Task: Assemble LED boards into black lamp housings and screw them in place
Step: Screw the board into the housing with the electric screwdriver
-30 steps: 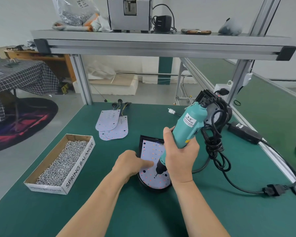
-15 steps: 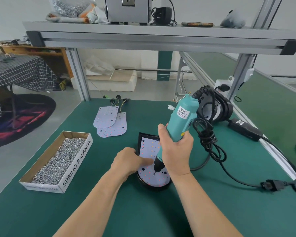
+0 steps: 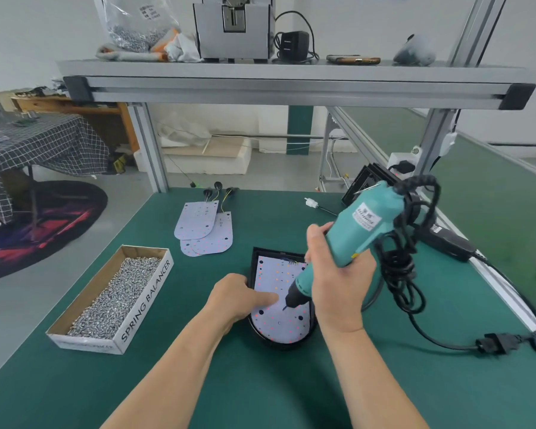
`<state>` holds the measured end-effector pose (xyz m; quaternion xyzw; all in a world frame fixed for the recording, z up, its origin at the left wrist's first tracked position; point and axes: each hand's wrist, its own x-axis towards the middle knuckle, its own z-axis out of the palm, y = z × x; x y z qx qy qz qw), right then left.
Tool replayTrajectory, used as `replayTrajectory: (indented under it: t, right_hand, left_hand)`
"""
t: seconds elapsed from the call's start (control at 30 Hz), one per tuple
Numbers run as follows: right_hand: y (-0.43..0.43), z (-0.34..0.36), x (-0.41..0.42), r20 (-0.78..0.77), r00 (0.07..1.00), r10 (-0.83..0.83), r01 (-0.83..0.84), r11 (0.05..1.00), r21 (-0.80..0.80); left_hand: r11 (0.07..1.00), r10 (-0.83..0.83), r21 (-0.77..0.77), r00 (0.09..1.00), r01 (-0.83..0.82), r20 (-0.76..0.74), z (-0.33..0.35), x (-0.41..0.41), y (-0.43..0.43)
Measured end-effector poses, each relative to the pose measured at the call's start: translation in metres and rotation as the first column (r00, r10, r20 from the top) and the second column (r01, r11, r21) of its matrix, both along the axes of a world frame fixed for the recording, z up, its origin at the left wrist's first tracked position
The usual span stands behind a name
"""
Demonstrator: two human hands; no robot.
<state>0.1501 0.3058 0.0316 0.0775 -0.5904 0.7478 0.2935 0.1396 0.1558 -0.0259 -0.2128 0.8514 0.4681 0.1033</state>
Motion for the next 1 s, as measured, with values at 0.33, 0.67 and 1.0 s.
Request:
replayTrajectory:
  t: [0.33, 0.67, 1.0]
  right_hand:
    - [0.02, 0.007, -0.006, 0.227, 0.952, -0.203, 0.266, 0.919, -0.292]
    - [0.016, 0.033, 0.004, 0.258, 0.96, -0.111, 0.225, 0.853, -0.471]
    - [0.012, 0.039, 0.012, 0.193, 0.975, -0.109, 0.189, 0.865, -0.465]
  left_hand:
    - [0.683, 0.34, 0.694, 0.94, -0.227, -0.028, 0.028, 0.018, -0.04]
    - [0.501, 0.152, 0.865, 0.987, -0.03, -0.054, 0.04, 0.042, -0.011]
    - [0.269, 0.157, 0.944, 0.976, -0.19, 0.152, 0.041, 0.048, 0.016]
